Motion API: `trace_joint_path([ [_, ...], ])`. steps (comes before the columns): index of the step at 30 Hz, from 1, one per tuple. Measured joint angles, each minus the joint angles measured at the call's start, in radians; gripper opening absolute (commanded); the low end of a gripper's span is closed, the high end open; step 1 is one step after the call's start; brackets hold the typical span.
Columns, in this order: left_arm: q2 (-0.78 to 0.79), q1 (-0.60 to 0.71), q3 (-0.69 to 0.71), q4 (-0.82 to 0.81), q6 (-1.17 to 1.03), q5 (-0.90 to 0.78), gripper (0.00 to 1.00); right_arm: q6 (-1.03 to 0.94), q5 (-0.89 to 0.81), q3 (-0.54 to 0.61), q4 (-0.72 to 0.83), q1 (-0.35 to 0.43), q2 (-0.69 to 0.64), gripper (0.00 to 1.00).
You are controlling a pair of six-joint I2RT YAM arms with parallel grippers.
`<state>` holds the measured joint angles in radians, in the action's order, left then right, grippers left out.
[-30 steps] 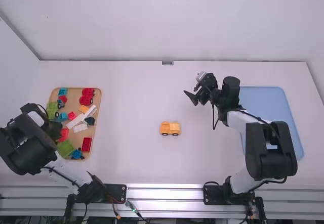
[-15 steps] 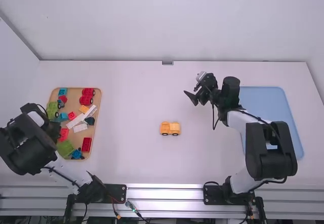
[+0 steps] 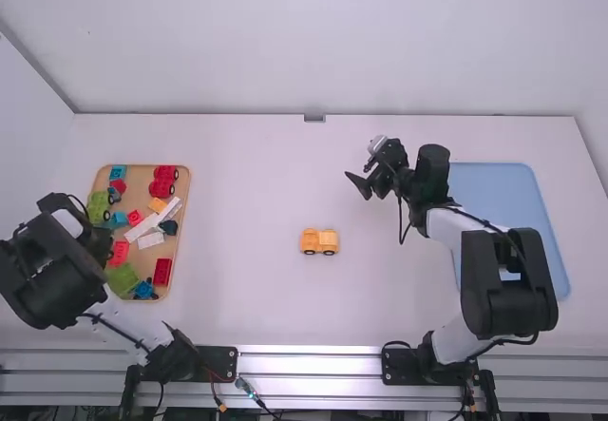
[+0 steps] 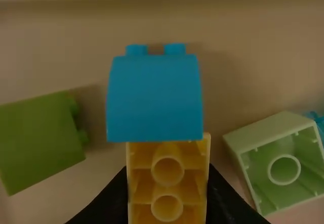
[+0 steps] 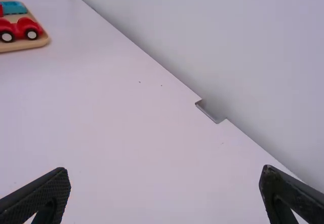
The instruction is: Assemble lego blocks to make yellow taxi
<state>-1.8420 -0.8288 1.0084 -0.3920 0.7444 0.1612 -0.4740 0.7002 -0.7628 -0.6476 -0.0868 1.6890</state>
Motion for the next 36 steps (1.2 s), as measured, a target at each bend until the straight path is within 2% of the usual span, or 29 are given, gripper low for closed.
trace_joint_path([
  [2,0.0,0.0,0.0,-0.002,0.002,0.0,0.28,0.0,0.0,0.0,0.0,0.0,0.0,0.99],
  [7,0.0,0.0,0.0,-0.012,0.002,-0.001,0.57,0.0,0.0,0.0,0.0,0.0,0.0,0.99],
  [9,0.0,0.0,0.0,-0.012,0.005,-0.007,0.5,0.0,0.0,0.0,0.0,0.0,0.0,0.99],
  [14,0.0,0.0,0.0,0.0,-0.013,-0.033,0.47,0.0,0.0,0.0,0.0,0.0,0.0,0.99],
  [23,0.0,0.0,0.0,0.001,-0.03,-0.038,0.29,0.0,0.0,0.0,0.0,0.0,0.0,0.99],
  [32,0.0,0.0,0.006,-0.027,-0.034,-0.037,0.27,0.001,0.0,0.0,0.0,0.0,0.0,0.99],
  [36,0.007,0.0,0.021,-0.064,-0.034,-0.037,0.2,0.031,0.0,0.0,-0.006,0.0,0.0,0.99],
])
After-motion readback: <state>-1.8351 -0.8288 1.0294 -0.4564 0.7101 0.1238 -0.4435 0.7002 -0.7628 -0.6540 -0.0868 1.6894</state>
